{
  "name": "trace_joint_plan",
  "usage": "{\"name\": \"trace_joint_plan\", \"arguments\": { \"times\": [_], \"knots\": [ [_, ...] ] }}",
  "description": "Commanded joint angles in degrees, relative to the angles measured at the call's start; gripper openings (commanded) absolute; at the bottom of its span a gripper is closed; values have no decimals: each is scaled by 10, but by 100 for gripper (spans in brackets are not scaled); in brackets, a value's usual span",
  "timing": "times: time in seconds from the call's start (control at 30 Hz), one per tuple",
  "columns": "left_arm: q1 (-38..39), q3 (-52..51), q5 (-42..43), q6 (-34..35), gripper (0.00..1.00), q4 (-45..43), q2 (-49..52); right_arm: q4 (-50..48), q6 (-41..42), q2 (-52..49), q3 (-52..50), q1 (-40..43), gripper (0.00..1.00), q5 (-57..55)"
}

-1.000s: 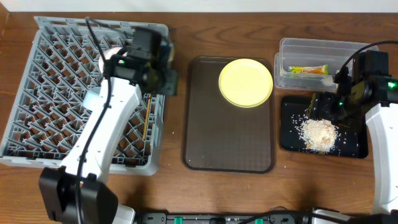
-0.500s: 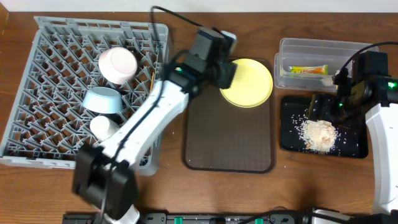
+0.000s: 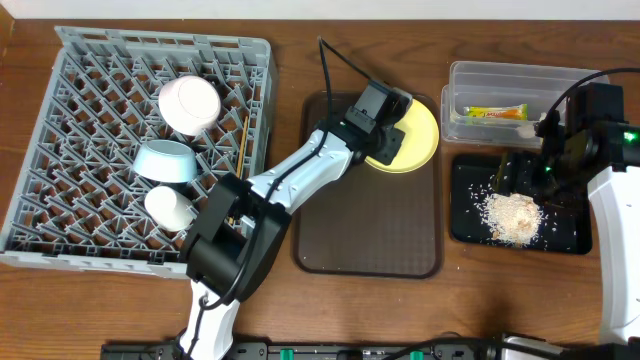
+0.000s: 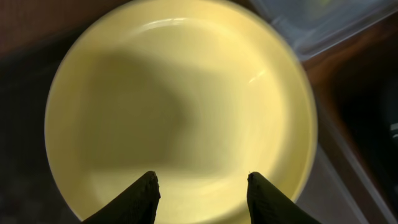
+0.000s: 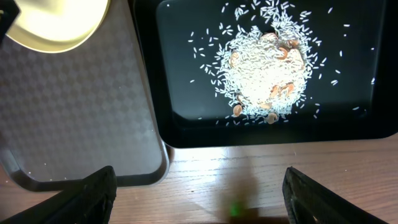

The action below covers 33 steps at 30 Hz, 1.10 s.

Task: Sort waste into correct bins and load items into the dishwasher
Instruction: 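Reach left gripper to the yellow plate and grasp its rim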

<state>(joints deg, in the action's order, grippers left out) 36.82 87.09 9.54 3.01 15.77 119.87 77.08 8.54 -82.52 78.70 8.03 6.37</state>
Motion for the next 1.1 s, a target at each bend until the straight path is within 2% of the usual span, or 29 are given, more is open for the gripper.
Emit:
{"name": "trace_joint_plan", "arguments": {
  "times": [0.0,0.17,0.73,0.9,0.93,1.07],
  "knots": [
    [-4,5,-39,1,48,18,18,2,-5,9,4,7,84,-3],
    [-10,3,-51,1,47,41,26,8,-5,9,4,7,84,-4],
    [-12,-19,-46,1,47,31,45,12,-5,9,4,7,83,-3],
    [-14,-19,-47,1,46,58,46,12,-5,9,4,7,84,-3],
    [-16,-19,-47,1,43,76,46,12,-5,9,4,7,83,-3],
    [-19,-19,-47,1,39,136,46,12,-5,9,4,7,84,-4]
  ]
}}
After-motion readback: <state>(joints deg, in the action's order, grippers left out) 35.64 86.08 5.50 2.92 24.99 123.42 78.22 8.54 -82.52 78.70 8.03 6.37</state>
